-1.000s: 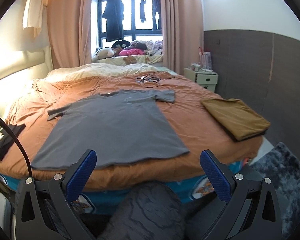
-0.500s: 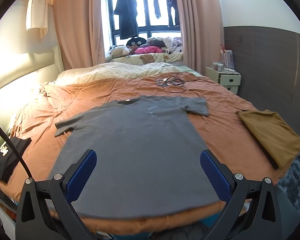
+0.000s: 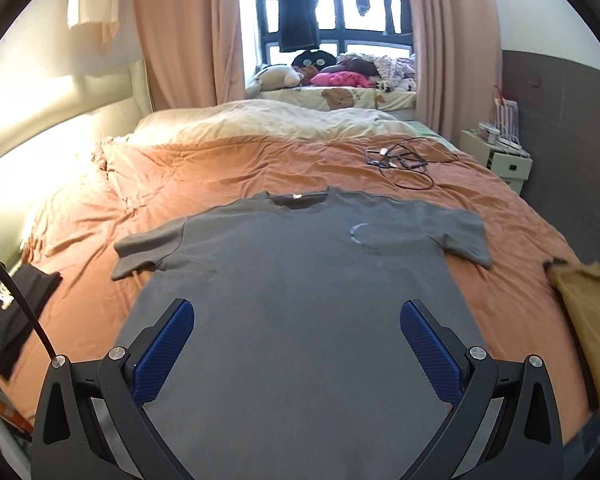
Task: Fold small clothes
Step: 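Move both tools toward the grey T-shirt's sleeve and side edge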
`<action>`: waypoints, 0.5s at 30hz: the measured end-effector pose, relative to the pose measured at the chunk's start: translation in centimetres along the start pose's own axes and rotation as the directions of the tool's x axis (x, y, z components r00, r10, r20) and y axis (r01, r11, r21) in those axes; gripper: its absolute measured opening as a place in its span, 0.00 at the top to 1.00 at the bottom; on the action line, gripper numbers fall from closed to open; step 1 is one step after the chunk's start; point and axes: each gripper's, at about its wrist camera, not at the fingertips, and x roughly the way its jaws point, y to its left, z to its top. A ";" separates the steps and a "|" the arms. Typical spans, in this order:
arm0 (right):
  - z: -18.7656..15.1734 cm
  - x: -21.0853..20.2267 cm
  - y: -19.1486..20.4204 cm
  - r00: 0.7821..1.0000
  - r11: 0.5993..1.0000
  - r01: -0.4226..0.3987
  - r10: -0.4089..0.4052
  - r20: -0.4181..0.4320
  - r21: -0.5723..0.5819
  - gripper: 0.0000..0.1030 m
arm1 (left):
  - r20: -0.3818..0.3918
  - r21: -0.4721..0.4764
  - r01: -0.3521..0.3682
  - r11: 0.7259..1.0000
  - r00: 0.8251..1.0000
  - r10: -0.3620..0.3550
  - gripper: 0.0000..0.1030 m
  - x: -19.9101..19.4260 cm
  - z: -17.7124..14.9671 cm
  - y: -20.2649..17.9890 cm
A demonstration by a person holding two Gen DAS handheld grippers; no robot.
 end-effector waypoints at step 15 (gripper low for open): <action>8.0 18.0 1.1 0.963 0.988 -0.155 0.157 -0.220 0.027 0.33 | -0.178 -0.029 0.037 0.999 0.983 -0.042 0.23 16.7 3.5 5.0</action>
